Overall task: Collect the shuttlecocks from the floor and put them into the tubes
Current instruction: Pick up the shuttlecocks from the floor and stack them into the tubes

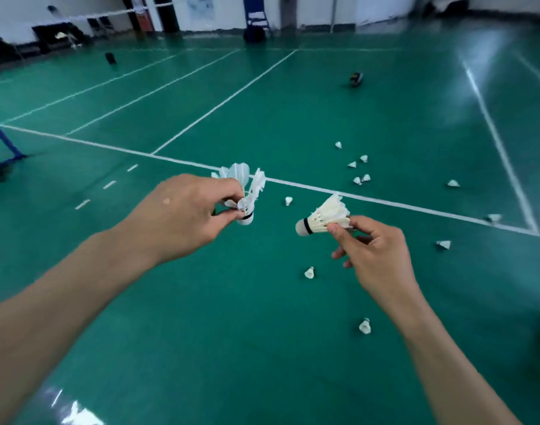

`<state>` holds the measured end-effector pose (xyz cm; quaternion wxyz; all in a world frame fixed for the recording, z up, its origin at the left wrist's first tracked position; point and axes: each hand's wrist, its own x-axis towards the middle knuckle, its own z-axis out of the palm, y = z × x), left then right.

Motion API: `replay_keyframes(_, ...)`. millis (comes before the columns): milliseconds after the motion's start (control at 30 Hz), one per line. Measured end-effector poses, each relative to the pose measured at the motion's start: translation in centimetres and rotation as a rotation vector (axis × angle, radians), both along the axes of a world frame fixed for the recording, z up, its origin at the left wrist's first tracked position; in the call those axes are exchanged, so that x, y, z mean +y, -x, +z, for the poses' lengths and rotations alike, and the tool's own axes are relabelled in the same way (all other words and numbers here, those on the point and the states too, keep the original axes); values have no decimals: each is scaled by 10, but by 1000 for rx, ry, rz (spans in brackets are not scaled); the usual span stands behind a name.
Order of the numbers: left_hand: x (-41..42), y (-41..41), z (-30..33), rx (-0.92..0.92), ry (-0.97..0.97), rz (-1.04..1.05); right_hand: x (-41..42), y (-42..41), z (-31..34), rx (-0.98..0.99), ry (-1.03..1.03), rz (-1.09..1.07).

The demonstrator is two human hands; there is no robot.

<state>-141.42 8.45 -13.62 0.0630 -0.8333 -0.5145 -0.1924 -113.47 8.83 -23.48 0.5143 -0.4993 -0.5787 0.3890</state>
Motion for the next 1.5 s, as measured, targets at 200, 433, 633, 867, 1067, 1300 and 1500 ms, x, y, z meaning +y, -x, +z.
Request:
replay_keyframes(200,59,-148,17,-60,34,-345,-26,-134,17,78,-26,-377)
replay_keyframes(433,64,-390,27,-72,60,-730,-90,-302,31,130,-99,-754)
replay_keyframes(633,32,-598,22,-35,-15,-951,-151,-460,29,125,-76,-946)
replay_keyframes(867,15,-811,13,25,-110,-1152,-210,-635,26,-47,-53,-1166)
replay_keyframes(1067,39,-930,5,16,-112,-1264,-213,-727,11,22,-27,-1257)
replay_keyframes(1300,106,-1069,-7,-41,22,-1359,-151,-836,-12,-11,-15,-1269)
replay_keyframes(1500,185,-1219,-12,-49,85,-1406,-81,-973,2,-133,33,-1312)
